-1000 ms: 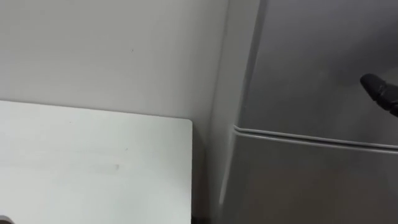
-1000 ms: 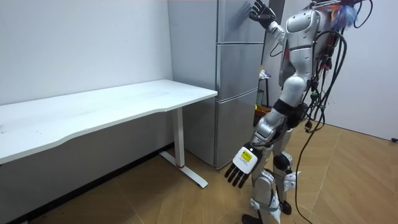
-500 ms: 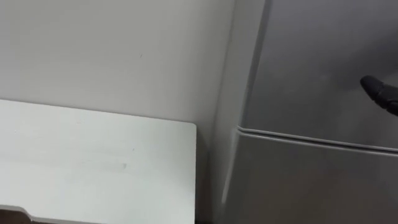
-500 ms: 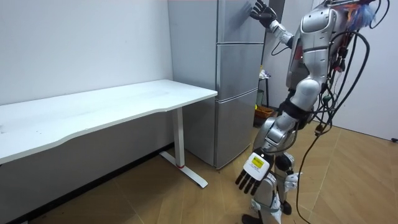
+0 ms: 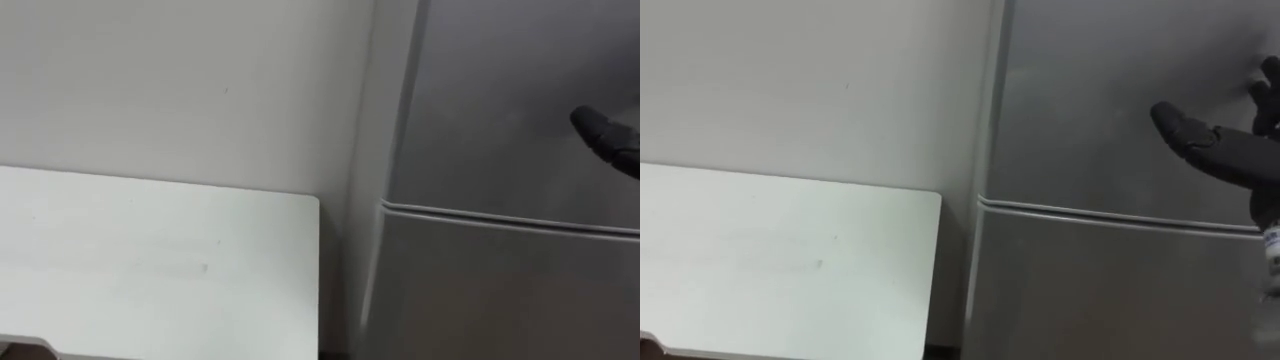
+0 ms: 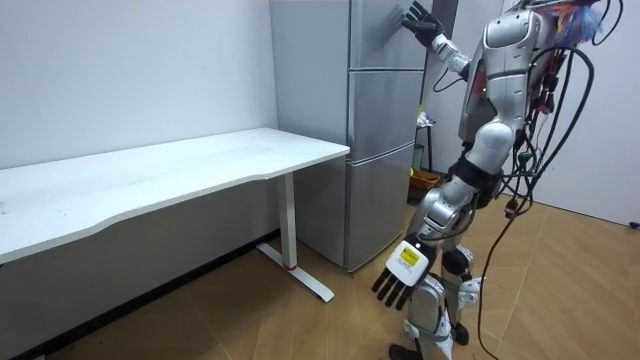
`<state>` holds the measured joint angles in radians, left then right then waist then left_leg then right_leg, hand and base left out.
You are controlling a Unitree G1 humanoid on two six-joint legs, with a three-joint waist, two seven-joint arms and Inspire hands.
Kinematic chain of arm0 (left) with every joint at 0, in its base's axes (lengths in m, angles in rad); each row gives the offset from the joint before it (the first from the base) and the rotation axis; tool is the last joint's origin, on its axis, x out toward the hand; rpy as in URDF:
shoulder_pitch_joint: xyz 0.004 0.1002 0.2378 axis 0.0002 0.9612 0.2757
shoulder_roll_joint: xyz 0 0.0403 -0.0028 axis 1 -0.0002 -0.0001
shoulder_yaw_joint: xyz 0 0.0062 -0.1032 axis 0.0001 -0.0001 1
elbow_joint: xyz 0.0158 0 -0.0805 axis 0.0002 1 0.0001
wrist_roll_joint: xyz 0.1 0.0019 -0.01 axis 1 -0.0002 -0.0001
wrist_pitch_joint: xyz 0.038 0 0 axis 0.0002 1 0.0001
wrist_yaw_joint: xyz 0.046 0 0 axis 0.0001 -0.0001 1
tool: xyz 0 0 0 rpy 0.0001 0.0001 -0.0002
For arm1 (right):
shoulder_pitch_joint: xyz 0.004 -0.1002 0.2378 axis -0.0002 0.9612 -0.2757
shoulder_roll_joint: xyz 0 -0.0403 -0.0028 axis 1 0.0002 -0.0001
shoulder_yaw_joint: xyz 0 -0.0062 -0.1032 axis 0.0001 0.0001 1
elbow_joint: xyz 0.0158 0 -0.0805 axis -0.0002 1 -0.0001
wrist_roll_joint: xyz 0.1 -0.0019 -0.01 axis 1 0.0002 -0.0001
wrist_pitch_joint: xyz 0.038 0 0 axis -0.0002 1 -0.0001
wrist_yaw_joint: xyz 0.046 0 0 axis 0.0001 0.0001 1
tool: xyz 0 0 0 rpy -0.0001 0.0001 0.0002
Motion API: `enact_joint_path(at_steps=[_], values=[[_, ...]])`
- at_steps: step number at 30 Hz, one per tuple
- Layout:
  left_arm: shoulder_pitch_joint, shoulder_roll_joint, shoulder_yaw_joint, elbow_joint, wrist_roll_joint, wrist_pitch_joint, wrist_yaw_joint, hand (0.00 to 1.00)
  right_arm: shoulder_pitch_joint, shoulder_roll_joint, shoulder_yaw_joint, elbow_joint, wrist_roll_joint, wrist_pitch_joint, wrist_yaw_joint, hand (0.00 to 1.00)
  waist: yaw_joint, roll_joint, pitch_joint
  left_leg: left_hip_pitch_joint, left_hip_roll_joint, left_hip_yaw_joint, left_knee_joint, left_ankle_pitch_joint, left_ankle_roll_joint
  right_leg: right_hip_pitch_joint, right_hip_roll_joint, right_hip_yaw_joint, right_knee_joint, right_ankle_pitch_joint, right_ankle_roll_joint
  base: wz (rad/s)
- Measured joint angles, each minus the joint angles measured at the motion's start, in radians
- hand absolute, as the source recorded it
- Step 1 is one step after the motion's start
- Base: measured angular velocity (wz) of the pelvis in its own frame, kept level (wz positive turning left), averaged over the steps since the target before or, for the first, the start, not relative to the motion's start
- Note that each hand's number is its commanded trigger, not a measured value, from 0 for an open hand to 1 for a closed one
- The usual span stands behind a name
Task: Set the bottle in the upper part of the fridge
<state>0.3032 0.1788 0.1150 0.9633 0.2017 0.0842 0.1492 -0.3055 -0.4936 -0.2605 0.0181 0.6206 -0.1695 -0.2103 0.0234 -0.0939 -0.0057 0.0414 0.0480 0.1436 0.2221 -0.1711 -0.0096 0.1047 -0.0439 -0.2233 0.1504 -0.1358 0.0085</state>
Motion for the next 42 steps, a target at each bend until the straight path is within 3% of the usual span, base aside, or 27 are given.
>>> enact_joint_path(at_steps=[4,10,13,15,16,17,18,19,26,32,35,39,41,42], values=[[0.000,-0.003,0.000,-0.001,0.000,-0.004,0.000,0.00,0.017,0.002,-0.030,-0.032,0.011,0.008,-0.032,0.00,-0.039,0.002,-0.0003,-0.002,-0.008,-0.012,-0.005,-0.001,0.001,0.006,-0.005,-0.014,-0.002,-0.006,0.004,0.10],[0.002,-0.004,0.002,0.001,0.000,-0.027,0.012,0.00,0.096,0.004,-0.091,-0.030,0.025,0.031,-0.112,0.00,-0.057,0.002,-0.0002,0.007,-0.011,-0.010,-0.026,-0.003,0.000,0.015,-0.005,-0.017,-0.014,-0.006,0.005,0.00],[0.003,-0.009,0.026,0.001,0.000,-0.035,0.022,0.00,0.142,0.004,-0.137,-0.022,0.037,0.041,-0.150,0.00,-0.074,0.010,0.0064,0.004,-0.010,-0.012,-0.035,-0.003,-0.001,0.009,-0.005,-0.023,-0.015,-0.008,0.007,0.01],[0.010,-0.012,0.048,0.001,0.000,-0.043,0.038,0.00,0.166,0.004,-0.177,-0.015,0.044,0.044,-0.192,0.00,-0.081,0.004,0.0101,0.004,-0.011,-0.011,-0.039,-0.003,-0.001,0.003,-0.005,-0.023,-0.014,-0.011,0.008,0.00],[0.013,-0.013,0.059,0.001,0.000,-0.046,0.044,0.00,0.179,0.004,-0.206,-0.015,0.053,0.044,-0.219,0.00,-0.084,0.012,0.0056,0.004,-0.011,-0.011,-0.043,-0.003,-0.002,0.001,-0.005,-0.022,-0.014,-0.012,0.007,0.00],[0.015,-0.012,0.063,0.001,0.000,-0.048,0.046,0.00,0.183,0.004,-0.219,-0.014,0.063,0.044,-0.233,0.00,-0.087,0.004,0.0100,0.004,-0.011,-0.011,-0.044,-0.003,-0.002,0.000,-0.005,-0.022,-0.014,-0.013,0.008,0.00],[0.018,-0.012,0.070,0.001,0.000,-0.050,0.050,0.00,0.191,0.004,-0.242,-0.014,0.085,0.044,-0.258,0.00,-0.094,0.009,0.0073,0.005,-0.012,-0.011,-0.046,-0.002,-0.002,0.000,-0.005,-0.022,-0.013,-0.013,0.008,0.00],[0.020,-0.013,0.078,0.001,-0.001,-0.050,0.056,0.00,0.201,0.004,-0.259,-0.013,0.089,0.044,-0.282,0.00,-0.100,0.002,0.0100,0.008,-0.012,-0.009,-0.051,-0.002,-0.002,0.000,-0.005,-0.022,-0.014,-0.013,0.009,0.00],[0.018,-0.014,0.109,0.001,-0.002,-0.054,0.077,0.00,0.271,0.005,-0.312,0.013,0.098,0.044,-0.392,0.00,-0.105,-0.003,0.0075,0.007,-0.010,0.010,-0.059,-0.004,-0.003,-0.013,-0.004,0.001,-0.009,-0.013,0.009,-0.10],[0.010,-0.014,0.117,0.001,-0.013,-0.055,0.078,0.00,0.329,0.065,-0.349,0.014,0.125,0.037,-0.464,0.00,-0.126,-0.001,0.0053,0.004,-0.009,0.014,-0.056,-0.004,-0.003,-0.017,-0.005,0.002,-0.001,-0.013,0.009,-0.01],[-0.002,-0.017,0.117,0.008,-0.013,-0.054,0.084,0.00,0.391,0.122,-0.351,0.037,0.151,0.034,-0.472,0.00,-0.126,0.010,0.0077,0.003,-0.009,0.013,-0.056,-0.004,-0.003,-0.018,-0.006,0.002,0.000,-0.014,0.009,0.00],[-0.005,-0.029,0.115,0.007,-0.027,-0.054,0.086,0.00,0.434,0.193,-0.349,0.168,0.248,0.035,-0.493,0.00,-0.126,0.019,0.0046,0.003,-0.013,0.015,-0.054,-0.004,-0.002,-0.019,-0.009,0.006,0.001,-0.022,0.008,-0.01],[-0.003,-0.035,0.115,-0.001,-0.078,-0.055,0.086,0.00,0.446,0.218,-0.348,0.220,0.264,0.035,-0.510,0.00,-0.126,0.033,-0.0009,0.007,-0.014,0.019,-0.053,-0.004,-0.002,-0.018,-0.009,0.010,0.001,-0.023,0.009,-0.02],[-0.001,-0.037,0.115,-0.002,-0.099,-0.055,0.086,0.00,0.449,0.225,-0.345,0.261,0.277,0.035,-0.514,0.00,-0.125,0.045,0.0017,0.009,-0.015,0.019,-0.053,-0.004,-0.002,-0.019,-0.009,0.012,0.001,-0.024,0.010,0.00]])
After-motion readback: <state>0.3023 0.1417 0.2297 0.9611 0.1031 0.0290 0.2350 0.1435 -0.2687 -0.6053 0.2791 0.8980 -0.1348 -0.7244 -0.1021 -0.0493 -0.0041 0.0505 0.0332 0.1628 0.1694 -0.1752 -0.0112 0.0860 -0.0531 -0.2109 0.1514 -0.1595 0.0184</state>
